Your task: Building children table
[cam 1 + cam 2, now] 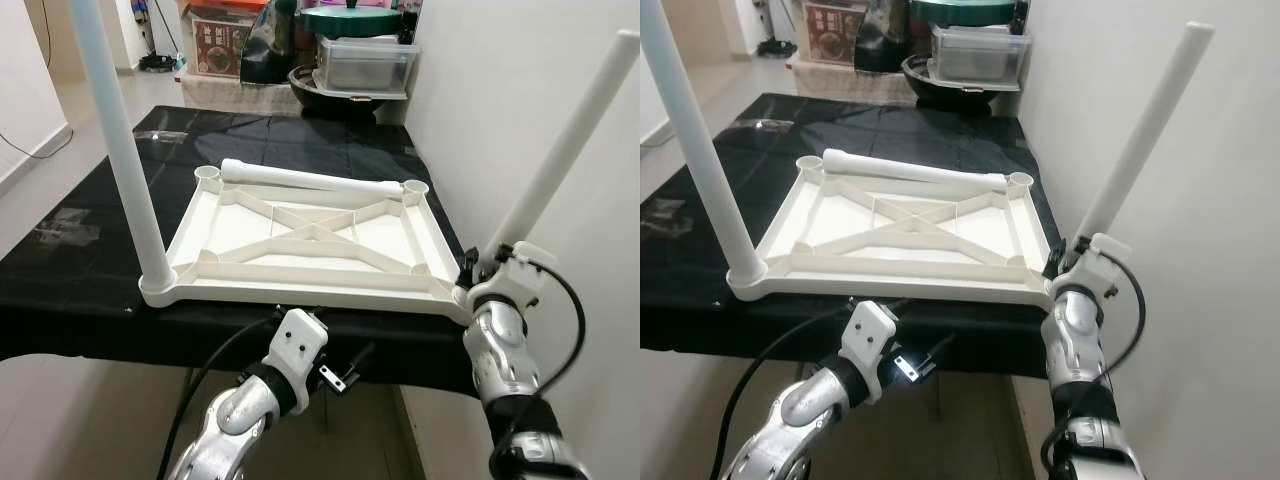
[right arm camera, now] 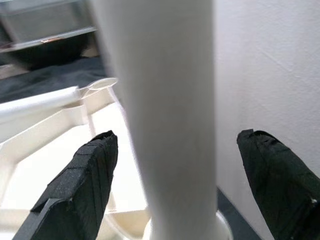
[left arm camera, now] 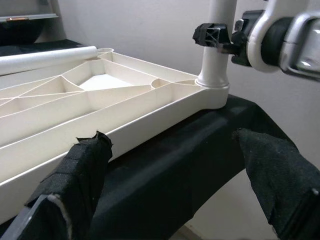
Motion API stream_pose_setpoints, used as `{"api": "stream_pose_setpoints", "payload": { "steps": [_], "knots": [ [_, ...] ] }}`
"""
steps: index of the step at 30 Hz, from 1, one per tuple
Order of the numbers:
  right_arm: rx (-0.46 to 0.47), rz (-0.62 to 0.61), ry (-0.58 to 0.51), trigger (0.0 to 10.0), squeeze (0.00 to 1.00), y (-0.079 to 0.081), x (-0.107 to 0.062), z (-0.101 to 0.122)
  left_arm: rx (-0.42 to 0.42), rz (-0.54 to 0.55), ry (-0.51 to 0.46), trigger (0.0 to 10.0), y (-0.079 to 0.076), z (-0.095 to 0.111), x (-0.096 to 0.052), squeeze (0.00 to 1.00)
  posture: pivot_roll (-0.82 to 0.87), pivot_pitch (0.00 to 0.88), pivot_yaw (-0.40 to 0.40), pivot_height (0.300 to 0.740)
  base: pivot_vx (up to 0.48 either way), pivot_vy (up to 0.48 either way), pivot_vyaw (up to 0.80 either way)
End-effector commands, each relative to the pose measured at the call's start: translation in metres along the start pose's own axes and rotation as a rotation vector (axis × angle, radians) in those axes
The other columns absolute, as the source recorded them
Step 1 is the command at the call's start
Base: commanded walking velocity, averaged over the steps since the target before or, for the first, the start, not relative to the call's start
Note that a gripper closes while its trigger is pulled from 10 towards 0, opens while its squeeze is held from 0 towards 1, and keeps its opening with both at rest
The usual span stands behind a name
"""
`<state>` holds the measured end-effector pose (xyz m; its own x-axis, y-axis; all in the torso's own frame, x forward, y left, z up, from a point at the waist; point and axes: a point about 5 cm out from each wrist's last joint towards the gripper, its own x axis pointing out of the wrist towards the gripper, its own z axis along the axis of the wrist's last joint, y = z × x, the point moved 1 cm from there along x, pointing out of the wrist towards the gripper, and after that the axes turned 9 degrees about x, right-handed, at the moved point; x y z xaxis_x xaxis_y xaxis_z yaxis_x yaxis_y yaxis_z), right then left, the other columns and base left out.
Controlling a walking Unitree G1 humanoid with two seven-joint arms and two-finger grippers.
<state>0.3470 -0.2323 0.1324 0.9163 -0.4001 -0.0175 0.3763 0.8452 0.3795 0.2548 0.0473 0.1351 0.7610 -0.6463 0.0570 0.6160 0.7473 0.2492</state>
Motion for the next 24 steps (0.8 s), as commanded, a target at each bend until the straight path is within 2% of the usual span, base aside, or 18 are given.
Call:
{"api": "stream_pose_setpoints", "payload": {
  "steps": [1, 4, 5, 6, 7, 9, 10, 11, 12, 13, 14, 16, 18, 19, 21, 24],
  "knots": [
    [-0.007, 0.067, 0.036, 10.0, 0.0, 0.003, -0.011, -0.006, -0.006, -0.005, 0.008, 10.0, -0.002, -0.001, 0.0, 0.0, 0.17, 0.0, -0.109, 0.74, 0.0, 0.0, 0.0],
    [-0.007, 0.067, 0.036, 10.0, 0.0, 0.003, -0.011, -0.006, -0.006, -0.005, 0.008, 10.0, -0.002, -0.001, 0.0, 0.0, 0.17, 0.0, -0.109, 0.74, 0.0, 0.0, 0.0],
    [-0.017, 0.109, 0.058, 10.0, 0.0, 0.004, -0.021, -0.011, -0.006, -0.005, 0.011, 10.0, -0.002, -0.001, 0.0, 0.0, 0.16, 0.0, -0.106, 0.74, 0.0, 0.0, 0.0],
    [-0.017, 0.109, 0.058, 10.0, 0.0, 0.004, -0.021, -0.011, -0.006, -0.005, 0.011, 10.0, -0.002, -0.001, 0.0, 0.0, 0.16, 0.0, -0.106, 0.74, 0.0, 0.0, 0.0],
    [-0.038, 0.154, 0.081, 10.0, 0.0, 0.002, -0.034, -0.018, -0.01, 0.007, 0.021, 10.0, 0.0, -0.003, 0.0, 0.0, 0.16, 0.0, -0.106, 0.74, 0.0, 0.0, 0.0],
    [-0.038, 0.154, 0.081, 10.0, 0.0, 0.002, -0.034, -0.018, -0.01, 0.007, 0.021, 10.0, 0.0, -0.003, 0.0, 0.0, 0.16, 0.0, -0.106, 0.74, 0.0, 0.0, 0.0],
    [-0.074, 0.199, 0.094, 10.0, 0.0, 0.0, -0.046, -0.024, -0.01, 0.019, 0.039, 10.0, 0.002, -0.006, 0.0, 0.0, 0.15, 0.0, -0.1, 0.74, 0.0, 0.0, 0.0],
    [-0.074, 0.199, 0.094, 10.0, 0.0, 0.0, -0.046, -0.024, -0.01, 0.019, 0.039, 10.0, 0.002, -0.006, 0.0, 0.0, 0.15, 0.0, -0.1, 0.74, 0.0, 0.0, 0.0],
    [-0.115, 0.247, 0.101, 10.0, 0.0, 0.0, -0.058, -0.03, -0.016, 0.039, 0.072, 10.0, 0.004, -0.012, 0.0, 0.0, 0.14, 0.0, -0.095, 0.74, 0.0, 0.0, 0.0],
    [-0.115, 0.247, 0.101, 10.0, 0.0, 0.0, -0.058, -0.03, -0.016, 0.039, 0.072, 10.0, 0.004, -0.012, 0.0, 0.0, 0.14, 0.0, -0.095, 0.74, 0.0, 0.0, 0.0],
    [-0.146, 0.294, 0.112, 10.0, 0.0, 0.001, -0.07, -0.036, -0.032, 0.056, 0.099, 10.0, 0.006, -0.016, 0.0, 0.0, 0.13, 0.0, -0.093, 0.74, 0.0, 0.0, 0.0],
    [-0.146, 0.294, 0.112, 10.0, 0.0, 0.001, -0.07, -0.036, -0.032, 0.056, 0.099, 10.0, 0.006, -0.016, 0.0, 0.0, 0.13, 0.0, -0.093, 0.74, 0.0, 0.0, 0.0],
    [-0.192, 0.37, 0.133, 10.0, 0.0, 0.006, -0.091, -0.044, -0.05, 0.078, 0.144, 10.0, 0.01, -0.025, 0.001, 0.0, 0.12, 0.0, -0.08, 0.74, 0.0, 0.0, 0.0],
    [-0.192, 0.37, 0.133, 10.0, 0.0, 0.006, -0.091, -0.044, -0.05, 0.078, 0.144, 10.0, 0.01, -0.025, 0.001, 0.0, 0.12, 0.0, -0.08, 0.74, 0.0, 0.0, 0.0],
    [-0.233, 0.416, 0.158, 10.0, 0.0, 0.009, -0.111, -0.05, -0.04, 0.08, 0.174, 10.0, 0.011, -0.032, 0.002, 0.0, 0.11, 0.0, -0.064, 0.74, 0.0, 0.0, 0.0],
    [-0.255, 0.429, 0.162, 10.0, 0.0, 0.01, -0.117, -0.052, -0.037, 0.078, 0.186, 10.0, 0.011, -0.035, 0.003, 0.0, 0.1, 0.0, -0.061, 0.74, 0.0, 0.0, 0.0]
  ]
}}
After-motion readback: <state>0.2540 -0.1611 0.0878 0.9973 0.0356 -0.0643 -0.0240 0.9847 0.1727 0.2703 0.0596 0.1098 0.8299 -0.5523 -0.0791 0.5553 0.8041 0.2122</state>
